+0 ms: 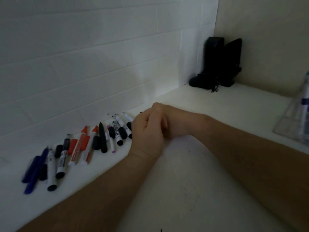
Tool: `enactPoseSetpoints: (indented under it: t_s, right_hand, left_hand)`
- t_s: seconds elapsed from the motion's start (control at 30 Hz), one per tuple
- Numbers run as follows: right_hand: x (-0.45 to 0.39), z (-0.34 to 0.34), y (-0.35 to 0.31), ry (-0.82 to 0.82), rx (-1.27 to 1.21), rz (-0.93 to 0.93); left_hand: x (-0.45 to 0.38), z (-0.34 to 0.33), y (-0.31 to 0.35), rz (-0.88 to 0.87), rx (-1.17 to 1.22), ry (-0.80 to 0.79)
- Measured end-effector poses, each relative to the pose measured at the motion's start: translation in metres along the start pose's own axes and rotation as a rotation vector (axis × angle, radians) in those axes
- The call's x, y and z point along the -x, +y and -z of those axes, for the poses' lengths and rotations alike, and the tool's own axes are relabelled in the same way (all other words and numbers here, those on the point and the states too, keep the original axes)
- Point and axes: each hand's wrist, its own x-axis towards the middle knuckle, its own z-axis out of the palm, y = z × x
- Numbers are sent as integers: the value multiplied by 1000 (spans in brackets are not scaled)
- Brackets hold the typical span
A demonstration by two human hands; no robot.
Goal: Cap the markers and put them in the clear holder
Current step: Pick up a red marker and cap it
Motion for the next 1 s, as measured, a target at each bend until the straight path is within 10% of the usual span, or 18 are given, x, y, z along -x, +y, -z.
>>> enactPoseSetpoints:
  t_s: [0.53,1.0]
  right_hand:
    - [129,26,-14,-11,20,-245]
    - [162,46,24,62,27,-496]
  left_hand:
    - [10,-10,7,33,-778,-457]
    - [2,-3,-3,-29,-749,-477]
